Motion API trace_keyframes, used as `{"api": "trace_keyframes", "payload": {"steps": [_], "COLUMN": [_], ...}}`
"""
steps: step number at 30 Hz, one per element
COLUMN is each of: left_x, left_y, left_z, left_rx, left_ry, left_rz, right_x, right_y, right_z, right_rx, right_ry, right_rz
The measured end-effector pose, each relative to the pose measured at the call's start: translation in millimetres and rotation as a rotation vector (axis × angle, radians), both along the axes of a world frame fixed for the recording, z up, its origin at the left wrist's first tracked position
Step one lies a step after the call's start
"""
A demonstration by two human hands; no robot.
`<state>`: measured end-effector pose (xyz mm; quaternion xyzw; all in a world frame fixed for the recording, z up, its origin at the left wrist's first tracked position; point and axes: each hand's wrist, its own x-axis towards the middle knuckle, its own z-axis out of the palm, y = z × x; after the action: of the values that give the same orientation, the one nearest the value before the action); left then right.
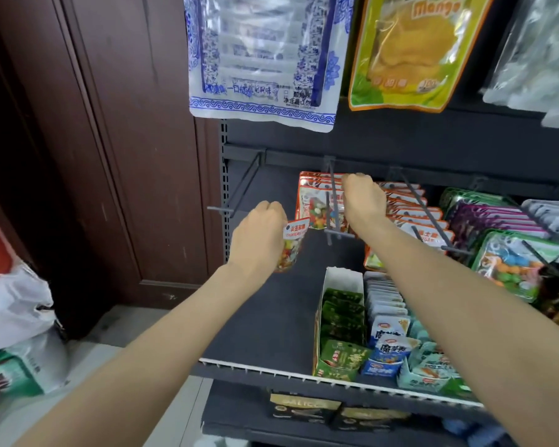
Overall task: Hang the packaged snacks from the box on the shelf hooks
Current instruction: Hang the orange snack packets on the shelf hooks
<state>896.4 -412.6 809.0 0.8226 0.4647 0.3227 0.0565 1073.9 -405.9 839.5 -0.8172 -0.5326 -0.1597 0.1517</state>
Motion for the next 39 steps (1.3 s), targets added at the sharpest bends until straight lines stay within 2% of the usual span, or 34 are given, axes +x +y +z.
{"api": "trace_keyframes", "payload": {"steps": [3, 6, 9, 11, 12, 14, 17, 21, 25, 31, 39], "left_x": [-4.1, -8.9, -10.4, -7.8, -5.7, -0.5, 4.6, -0.2, -3.9, -2.0, 0.1], "left_y": [2.3, 0.7, -10.8, -17.9, -20.3, -23.8, -26.6, -19.5, -13.6, -12.8, -6.6], "left_z": [-4.9, -10.6, -12.3, -11.9, -11.7, -11.2, -12.2, -17.1, -19.4, -20.9, -20.9], "left_rx": [-0.055, -0.118, -0.16, -0.179, -0.194, -0.221, -0.246, -0.262, -0.267, -0.266, -0.295], "left_ry": [-0.049, -0.084, -0.111, -0.16, -0.202, -0.275, -0.347, -0.455, -0.468, -0.469, -0.529], "left_rz": [-0.075, -0.2, -0.357, -0.394, -0.394, -0.397, -0.406, -0.312, -0.243, -0.231, -0.245], "right_x": [5.3, 3.6, -6.5, -15.6, -18.2, -19.2, -16.7, -18.2, -22.0, -21.4, -20.7], "right_y": [-6.6, -39.2, -82.9, -105.2, -111.9, -117.5, -115.0, -109.9, -103.3, -105.6, -100.3], "right_z": [-10.1, -22.1, -34.2, -38.4, -41.4, -47.4, -48.9, -44.0, -44.3, -44.5, -41.7], "right_rx": [0.094, 0.293, 0.4, 0.321, 0.263, 0.234, 0.331, 0.378, 0.365, 0.38, 0.412], "right_ry": [0.099, 0.246, 0.577, 0.856, 0.923, 0.872, 0.811, 0.786, 0.757, 0.637, 0.598], "right_rz": [0.069, 0.173, 0.29, 0.368, 0.399, 0.441, 0.41, 0.366, 0.318, 0.302, 0.265]}}
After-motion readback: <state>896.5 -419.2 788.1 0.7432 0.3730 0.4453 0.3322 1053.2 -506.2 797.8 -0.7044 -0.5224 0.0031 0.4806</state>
